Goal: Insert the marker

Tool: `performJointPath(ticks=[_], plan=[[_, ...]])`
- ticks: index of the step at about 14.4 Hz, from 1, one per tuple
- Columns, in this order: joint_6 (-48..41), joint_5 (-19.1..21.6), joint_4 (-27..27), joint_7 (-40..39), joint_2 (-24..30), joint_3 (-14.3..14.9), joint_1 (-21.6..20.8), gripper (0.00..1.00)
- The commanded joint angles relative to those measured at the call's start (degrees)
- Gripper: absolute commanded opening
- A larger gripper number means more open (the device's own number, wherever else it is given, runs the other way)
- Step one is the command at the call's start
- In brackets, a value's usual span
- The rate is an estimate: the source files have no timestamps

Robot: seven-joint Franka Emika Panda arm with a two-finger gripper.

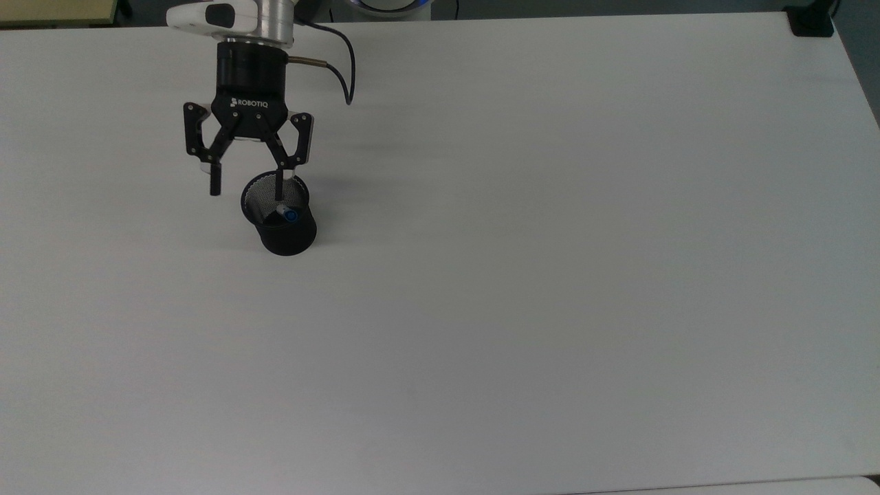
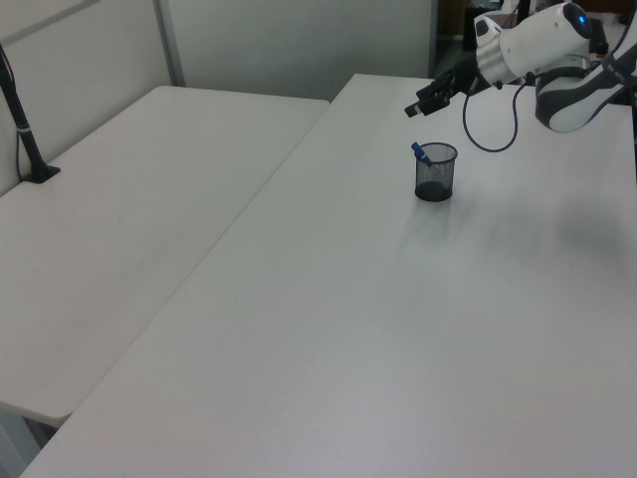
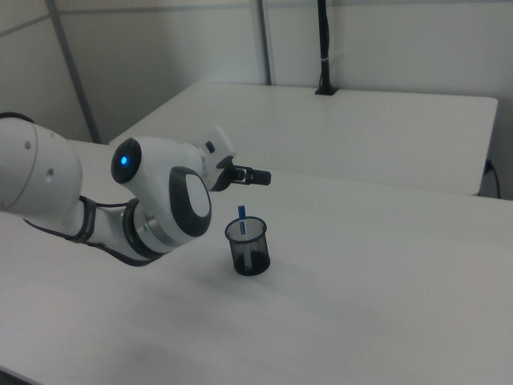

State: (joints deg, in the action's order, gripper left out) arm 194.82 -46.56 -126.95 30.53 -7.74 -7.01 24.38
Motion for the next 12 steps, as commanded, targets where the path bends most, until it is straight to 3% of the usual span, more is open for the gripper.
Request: performJointPath(ticks=[1,6,10,12], plan=[[-10.83,-1.16,1.87,6.45,3.35,-0.11,-3.45,1.00],[-30.06,0.93,9.16,15.34,3.26,-0.64,-9.78,1.00],[-50.27,18.91,17.76,15.44,3.17,-0.73,-15.76,1.00],[-60.48,27.63,22.51,15.35,3.26,-0.99,-16.47,1.00]])
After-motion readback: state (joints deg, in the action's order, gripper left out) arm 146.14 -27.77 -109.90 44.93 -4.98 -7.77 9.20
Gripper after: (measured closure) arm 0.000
